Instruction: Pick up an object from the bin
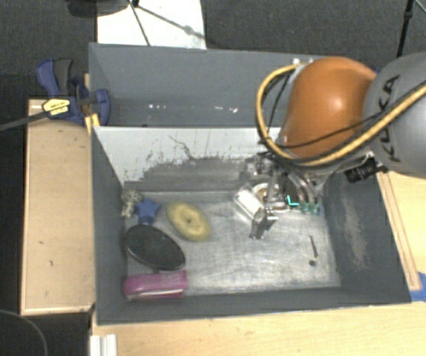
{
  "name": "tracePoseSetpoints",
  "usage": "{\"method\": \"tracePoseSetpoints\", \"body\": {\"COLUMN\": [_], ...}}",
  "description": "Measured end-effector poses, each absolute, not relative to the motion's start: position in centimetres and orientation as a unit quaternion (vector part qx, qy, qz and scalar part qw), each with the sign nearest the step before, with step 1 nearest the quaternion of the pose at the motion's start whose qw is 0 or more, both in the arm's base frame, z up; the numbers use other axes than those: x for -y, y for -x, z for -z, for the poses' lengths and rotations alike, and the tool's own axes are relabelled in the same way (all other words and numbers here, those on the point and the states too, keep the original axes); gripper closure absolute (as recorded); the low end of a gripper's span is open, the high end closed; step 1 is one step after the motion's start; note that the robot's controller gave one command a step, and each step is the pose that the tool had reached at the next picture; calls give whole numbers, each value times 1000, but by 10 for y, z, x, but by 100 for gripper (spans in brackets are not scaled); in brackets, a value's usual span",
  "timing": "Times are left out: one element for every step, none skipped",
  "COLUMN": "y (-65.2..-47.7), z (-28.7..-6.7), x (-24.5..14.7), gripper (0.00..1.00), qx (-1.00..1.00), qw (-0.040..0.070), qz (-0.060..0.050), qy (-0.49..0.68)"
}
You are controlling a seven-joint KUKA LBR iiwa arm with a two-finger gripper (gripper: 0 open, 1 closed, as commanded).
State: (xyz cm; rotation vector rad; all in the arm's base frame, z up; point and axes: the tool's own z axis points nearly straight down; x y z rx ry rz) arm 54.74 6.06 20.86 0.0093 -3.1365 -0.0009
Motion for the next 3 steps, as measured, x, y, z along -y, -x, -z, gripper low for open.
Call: {"method": "tracePoseSetpoints", "body": {"y": [-545,-562,-579], "z": [-132,-85,-93], "x": [-155,-155,-177], "gripper": [0,0,0], "qx": [1000,999,998], "qw": [2,2,-3], "qz": [2,0,1], "qy": [-3,45,70]}}
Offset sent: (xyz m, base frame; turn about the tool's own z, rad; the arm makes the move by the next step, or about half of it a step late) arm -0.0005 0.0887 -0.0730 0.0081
